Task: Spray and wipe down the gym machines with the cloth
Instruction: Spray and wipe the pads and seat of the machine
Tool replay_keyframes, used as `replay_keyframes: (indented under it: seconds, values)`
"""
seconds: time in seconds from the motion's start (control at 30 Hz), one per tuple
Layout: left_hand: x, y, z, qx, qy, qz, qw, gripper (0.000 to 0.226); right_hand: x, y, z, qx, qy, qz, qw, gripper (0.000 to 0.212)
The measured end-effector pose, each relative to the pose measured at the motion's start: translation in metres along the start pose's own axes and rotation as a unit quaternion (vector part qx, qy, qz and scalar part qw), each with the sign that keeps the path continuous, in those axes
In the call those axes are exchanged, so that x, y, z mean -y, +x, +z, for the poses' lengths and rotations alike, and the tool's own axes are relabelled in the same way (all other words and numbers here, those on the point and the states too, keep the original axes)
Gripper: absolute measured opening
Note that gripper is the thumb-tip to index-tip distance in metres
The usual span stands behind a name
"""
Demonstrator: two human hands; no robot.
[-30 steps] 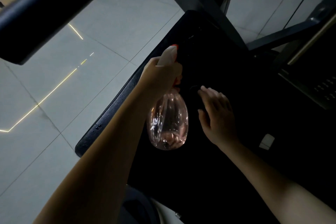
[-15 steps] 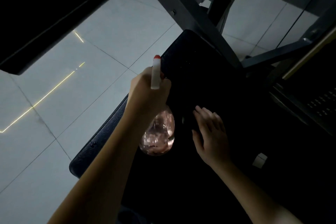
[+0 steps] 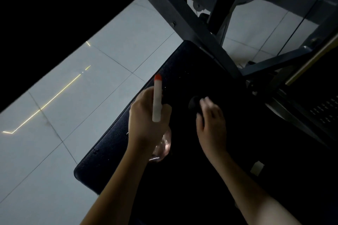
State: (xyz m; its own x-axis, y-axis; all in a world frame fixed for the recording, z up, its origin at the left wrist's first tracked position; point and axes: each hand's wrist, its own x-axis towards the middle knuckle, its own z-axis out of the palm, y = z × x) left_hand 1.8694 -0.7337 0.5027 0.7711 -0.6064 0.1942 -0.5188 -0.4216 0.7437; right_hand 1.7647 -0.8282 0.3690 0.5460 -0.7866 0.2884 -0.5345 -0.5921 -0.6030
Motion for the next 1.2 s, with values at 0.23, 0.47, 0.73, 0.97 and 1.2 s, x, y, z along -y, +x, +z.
replay_keyframes:
  seconds: [0.23,0.47,0.73,0.97,1.2]
  values:
    - [0.000,-0.006,0.000,0.005,-0.002,0.011,1.000,0.023,-0.010,0.068,0.012,0.022,-0.014,0.010,1.000,0.057]
    - [0.001,-0.002,0.003,0.031,0.003,0.017,0.999,0.026,-0.038,0.101,0.001,0.075,-0.045,-0.093,0.992,0.050]
    - [0.005,0.001,-0.001,0.032,-0.008,0.027,0.999,0.028,0.022,0.122,0.021,0.139,-0.003,-0.093,0.986,0.050]
    - [0.008,-0.016,-0.016,0.055,-0.017,-0.008,0.998,0.026,-0.025,0.139,0.009,0.143,-0.100,-0.202,0.964,0.050]
    - [0.014,-0.021,-0.009,0.030,-0.022,-0.022,0.999,0.050,0.023,0.175,0.033,0.086,-0.044,0.015,0.995,0.054]
